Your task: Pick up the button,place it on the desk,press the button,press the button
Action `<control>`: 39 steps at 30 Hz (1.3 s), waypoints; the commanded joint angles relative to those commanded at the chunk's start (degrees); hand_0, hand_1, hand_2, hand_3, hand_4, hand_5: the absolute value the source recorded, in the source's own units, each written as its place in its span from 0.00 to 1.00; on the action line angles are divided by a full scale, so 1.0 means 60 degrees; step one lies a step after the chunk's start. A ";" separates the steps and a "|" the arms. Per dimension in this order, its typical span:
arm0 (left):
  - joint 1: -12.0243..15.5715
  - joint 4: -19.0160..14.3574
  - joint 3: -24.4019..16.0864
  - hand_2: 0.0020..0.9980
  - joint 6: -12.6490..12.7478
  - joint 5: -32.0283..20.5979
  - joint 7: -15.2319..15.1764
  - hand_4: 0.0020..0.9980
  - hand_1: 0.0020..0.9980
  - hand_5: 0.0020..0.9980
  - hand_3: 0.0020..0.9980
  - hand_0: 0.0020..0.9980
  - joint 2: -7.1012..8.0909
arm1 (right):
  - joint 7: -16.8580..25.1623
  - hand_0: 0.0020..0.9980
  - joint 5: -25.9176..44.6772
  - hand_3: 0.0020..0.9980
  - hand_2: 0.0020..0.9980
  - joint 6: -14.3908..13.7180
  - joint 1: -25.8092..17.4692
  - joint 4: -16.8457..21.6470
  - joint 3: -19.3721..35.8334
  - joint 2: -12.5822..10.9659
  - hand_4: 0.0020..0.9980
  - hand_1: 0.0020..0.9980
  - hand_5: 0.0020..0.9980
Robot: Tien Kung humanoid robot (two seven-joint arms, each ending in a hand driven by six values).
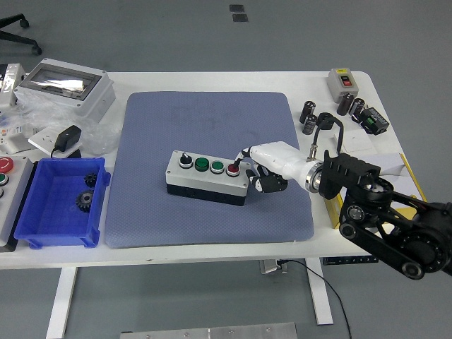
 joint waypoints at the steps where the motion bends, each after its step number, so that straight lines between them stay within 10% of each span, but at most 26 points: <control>1: 0.0005 0.0000 0.0004 0.51 0.0002 -0.0009 0.0000 0.53 0.55 0.20 0.61 0.62 0.0001 | 0.0162 0.01 0.0237 0.70 0.18 -0.0132 -0.0081 0.0070 0.0185 -0.0027 0.24 0.12 0.00; 17: -0.0036 0.0003 0.0005 0.51 -0.0048 0.0068 -0.0068 0.53 0.55 0.20 0.61 0.62 -0.0093 | 0.3428 0.05 0.4403 0.70 0.20 -0.3723 -0.2868 -0.1764 0.2337 0.1976 0.28 0.16 0.00; 18: -0.0050 0.0003 -0.0014 0.51 -0.0054 0.0100 -0.0076 0.53 0.55 0.21 0.61 0.62 -0.0100 | 0.3669 0.38 0.4576 0.73 0.60 -0.3958 -0.2984 -0.1806 0.2345 0.1998 0.61 0.57 0.19; 23: -0.0108 0.0004 -0.0083 0.51 -0.0090 0.0236 -0.0119 0.53 0.55 0.21 0.61 0.62 -0.0144 | 0.4667 0.38 0.4972 0.73 0.60 -0.4726 -0.3428 -0.1823 0.2203 0.1940 0.61 0.57 0.19; 24: -0.0119 0.0004 -0.0097 0.51 -0.0097 0.0265 -0.0122 0.53 0.55 0.20 0.61 0.62 -0.0150 | 0.4787 0.89 0.5026 0.98 0.94 -0.4774 -0.3509 -0.1816 0.2124 0.1915 0.98 0.90 0.78; 39: -0.0176 0.0004 -0.0249 0.51 -0.0122 0.0508 -0.0075 0.54 0.55 0.21 0.61 0.62 -0.0101 | 0.3133 0.88 0.2093 0.92 0.93 -0.5039 -0.3809 -0.1841 0.1217 0.1697 1.00 0.89 0.91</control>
